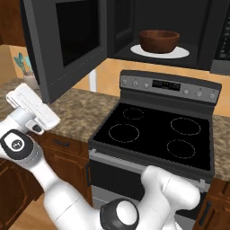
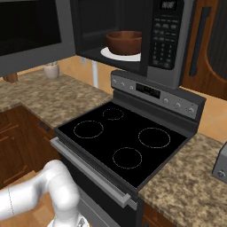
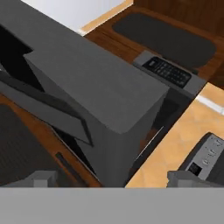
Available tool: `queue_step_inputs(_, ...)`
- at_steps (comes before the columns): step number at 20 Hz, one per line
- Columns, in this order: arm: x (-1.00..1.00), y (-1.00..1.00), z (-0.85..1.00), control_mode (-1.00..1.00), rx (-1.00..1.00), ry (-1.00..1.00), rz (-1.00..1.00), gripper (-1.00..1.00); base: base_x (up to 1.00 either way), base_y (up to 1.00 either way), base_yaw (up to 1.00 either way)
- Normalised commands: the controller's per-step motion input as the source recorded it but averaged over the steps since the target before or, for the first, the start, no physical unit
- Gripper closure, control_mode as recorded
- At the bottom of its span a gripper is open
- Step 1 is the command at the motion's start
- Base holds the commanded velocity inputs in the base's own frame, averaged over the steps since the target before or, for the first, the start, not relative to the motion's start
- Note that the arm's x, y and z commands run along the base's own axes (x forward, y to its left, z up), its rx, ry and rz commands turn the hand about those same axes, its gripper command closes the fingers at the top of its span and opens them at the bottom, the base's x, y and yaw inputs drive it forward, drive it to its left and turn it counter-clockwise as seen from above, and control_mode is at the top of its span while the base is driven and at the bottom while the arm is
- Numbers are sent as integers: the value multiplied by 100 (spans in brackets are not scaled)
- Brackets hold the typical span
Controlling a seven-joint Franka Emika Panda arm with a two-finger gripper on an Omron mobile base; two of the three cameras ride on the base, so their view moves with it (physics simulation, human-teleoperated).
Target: Pick the garlic from the sink and place it in the bowl. Then pick the bowl and place it in the microwave. Then close the microwave door and press the start button.
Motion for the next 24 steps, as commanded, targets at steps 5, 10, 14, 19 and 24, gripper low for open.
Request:
queue_step_inputs(5,-36,-79,78,-100,7,-15,-2,-100,0,0,0)
queue_step_inputs(10,-64,-99,50,-100,6,-21,0,-100,0,0,0)
queue_step_inputs(14,-60,-100,37,-100,8,-17,0,-100,0,0,0)
queue_step_inputs(19,-24,-97,54,-100,16,-13,0,-100,0,0,0)
queue_step_inputs(24,-14,-92,72,-100,23,-16,0,-100,0,0,0)
